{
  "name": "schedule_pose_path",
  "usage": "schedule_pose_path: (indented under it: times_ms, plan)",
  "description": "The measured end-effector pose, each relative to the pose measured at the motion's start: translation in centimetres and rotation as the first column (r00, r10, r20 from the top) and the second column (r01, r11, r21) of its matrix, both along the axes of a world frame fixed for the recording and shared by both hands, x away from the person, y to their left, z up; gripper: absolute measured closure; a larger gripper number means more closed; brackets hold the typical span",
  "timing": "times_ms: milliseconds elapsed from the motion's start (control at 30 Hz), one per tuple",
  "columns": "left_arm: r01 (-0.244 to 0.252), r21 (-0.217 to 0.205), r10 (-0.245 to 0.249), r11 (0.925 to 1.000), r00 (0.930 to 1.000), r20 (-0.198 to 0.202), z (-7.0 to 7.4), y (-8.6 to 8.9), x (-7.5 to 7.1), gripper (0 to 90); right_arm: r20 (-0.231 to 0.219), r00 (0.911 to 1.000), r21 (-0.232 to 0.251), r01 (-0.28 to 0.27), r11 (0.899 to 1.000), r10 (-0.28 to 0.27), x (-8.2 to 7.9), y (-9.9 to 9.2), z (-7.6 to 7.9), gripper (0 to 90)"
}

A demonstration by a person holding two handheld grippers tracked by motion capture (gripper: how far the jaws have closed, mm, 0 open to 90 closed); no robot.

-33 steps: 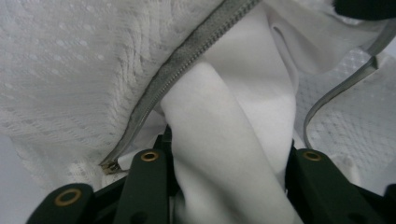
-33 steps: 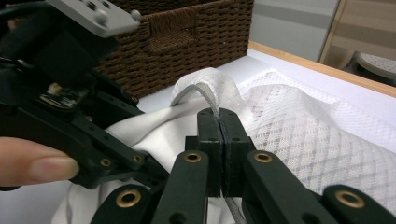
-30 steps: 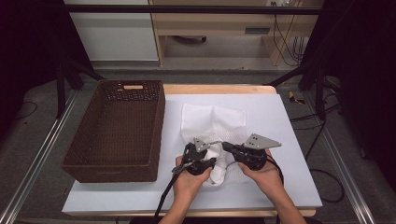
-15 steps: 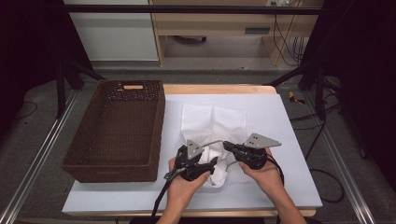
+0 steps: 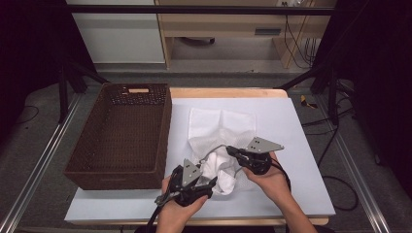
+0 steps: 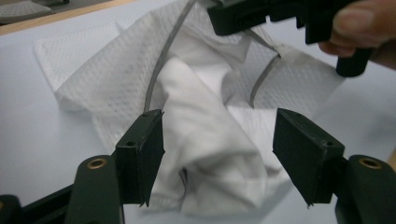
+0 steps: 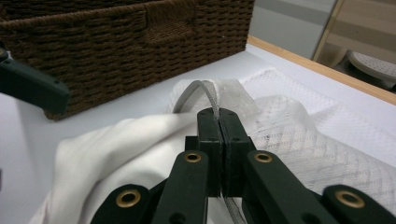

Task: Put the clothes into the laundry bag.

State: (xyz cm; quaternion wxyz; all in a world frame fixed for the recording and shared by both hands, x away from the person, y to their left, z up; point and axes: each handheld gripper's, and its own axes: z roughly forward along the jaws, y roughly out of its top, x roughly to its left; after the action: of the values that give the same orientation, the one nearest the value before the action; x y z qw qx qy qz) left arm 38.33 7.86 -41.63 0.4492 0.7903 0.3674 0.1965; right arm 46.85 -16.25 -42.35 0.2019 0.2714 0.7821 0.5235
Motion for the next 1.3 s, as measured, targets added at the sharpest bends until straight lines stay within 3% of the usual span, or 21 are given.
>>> schedule_pose_path:
  times_ms: [233, 433, 667, 800, 967, 1133, 1300]
  plan:
    - [-0.004, -0.005, 0.004, 1.0000, 0.9996, -0.026, -0.9, 2.1, -1.6, 34.7, 0.008, 0.9995, -0.031, -0.030, 0.999, 0.031, -0.1, 1.4, 0.8, 89.5]
    - [-0.009, 0.000, 0.009, 1.0000, 0.9994, -0.033, -1.7, 2.7, -1.7, 36.2, -0.006, 0.9987, -0.022, -0.050, 0.998, 0.050, -0.2, 1.7, 1.0, 89.5]
    - [0.005, 0.005, -0.005, 1.0000, 0.9973, -0.073, -2.6, 3.2, -1.8, 39.0, -0.022, 0.9950, -0.055, -0.099, 0.994, 0.098, -1.9, 2.3, 0.4, 89.5]
    - [0.014, 0.008, -0.013, 0.9999, 0.9950, -0.099, -3.1, 3.5, -2.0, 46.6, -0.025, 0.9941, -0.046, -0.106, 0.993, 0.105, -2.7, 2.4, -0.4, 89.5]
    - [0.040, 0.052, -0.033, 0.9978, 0.9904, -0.134, -3.8, 3.5, -2.1, 61.5, -0.037, 0.9941, -0.037, -0.104, 0.994, 0.102, -2.7, 2.0, -0.9, 89.5]
    - [0.071, 0.051, -0.060, 0.9962, 0.9799, -0.190, -4.5, 3.0, -1.6, 77.5, -0.039, 0.9944, -0.027, -0.099, 0.995, 0.098, -2.5, 1.6, -1.1, 89.5]
    - [0.127, 0.073, -0.108, 0.9892, 0.9684, -0.225, -4.7, 1.5, -1.0, 85.2, -0.034, 0.9957, -0.012, -0.087, 0.996, 0.087, -2.3, 1.2, -0.9, 89.5]
